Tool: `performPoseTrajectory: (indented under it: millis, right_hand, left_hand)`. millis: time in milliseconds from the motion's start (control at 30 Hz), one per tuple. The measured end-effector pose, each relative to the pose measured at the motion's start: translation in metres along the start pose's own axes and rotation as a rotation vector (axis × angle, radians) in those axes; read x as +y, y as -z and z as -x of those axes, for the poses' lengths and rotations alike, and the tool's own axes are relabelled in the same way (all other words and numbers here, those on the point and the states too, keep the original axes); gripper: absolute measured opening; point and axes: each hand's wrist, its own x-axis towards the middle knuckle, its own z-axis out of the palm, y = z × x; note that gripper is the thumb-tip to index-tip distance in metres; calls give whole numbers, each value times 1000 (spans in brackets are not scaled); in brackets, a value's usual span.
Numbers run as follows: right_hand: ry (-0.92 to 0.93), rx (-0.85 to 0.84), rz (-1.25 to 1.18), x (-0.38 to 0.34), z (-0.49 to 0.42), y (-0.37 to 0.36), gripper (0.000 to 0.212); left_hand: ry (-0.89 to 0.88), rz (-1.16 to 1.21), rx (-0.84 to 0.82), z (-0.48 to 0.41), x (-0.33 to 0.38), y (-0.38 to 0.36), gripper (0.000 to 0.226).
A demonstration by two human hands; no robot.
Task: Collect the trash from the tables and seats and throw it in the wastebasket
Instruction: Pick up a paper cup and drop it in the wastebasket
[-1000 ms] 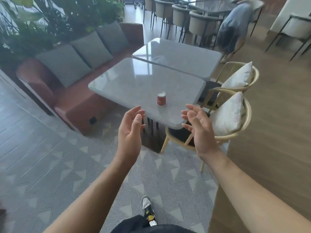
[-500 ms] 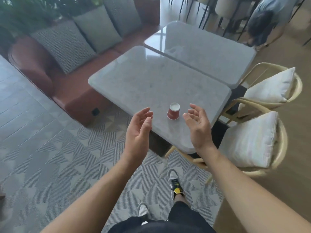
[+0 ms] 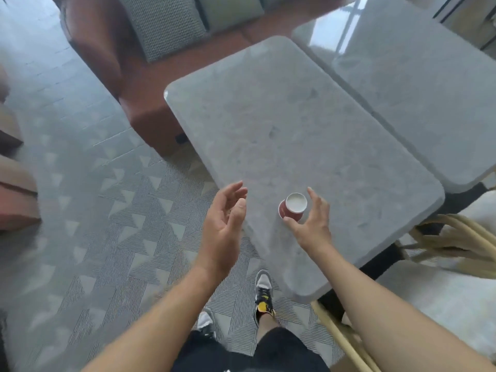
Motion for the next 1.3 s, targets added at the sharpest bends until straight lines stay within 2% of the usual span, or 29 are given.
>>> performPoseTrajectory:
  millis: [133, 300, 400, 500, 600, 767, 900, 1067, 1300]
  right_hand:
    - [14, -65, 26, 22, -25, -11, 96]
    - [42, -79, 38, 21, -39, -25, 71]
    - [142, -96, 40, 3, -40, -36, 62]
    - [303, -167, 36, -30, -28, -56, 65]
    - [421, -329, -52, -73, 6, -86, 74]
    - [544, -627, -150, -141, 112, -142, 86]
    - [632, -879, -231, -171, 225, -177, 72]
    - [752, -1127, -279, -172, 379, -188, 67]
    - [889, -1494, -265, -153, 596, -164, 58]
  left_hand:
    - [39, -10, 70, 0, -9, -3, 43]
    - [54, 26, 196, 5, -13, 18, 43]
    - [52, 59, 294, 17, -14, 39, 44]
    - [20, 82, 410, 35, -14, 65, 45]
    - [-1, 97, 559, 65, -12, 99, 48]
    - [-45, 44, 852, 152, -4, 158, 47]
    - [-91, 51, 1099, 254, 0, 191, 46]
    - [-116, 2, 1356, 408, -4, 202, 56]
    - [-156, -1, 1768, 626, 14, 177, 39]
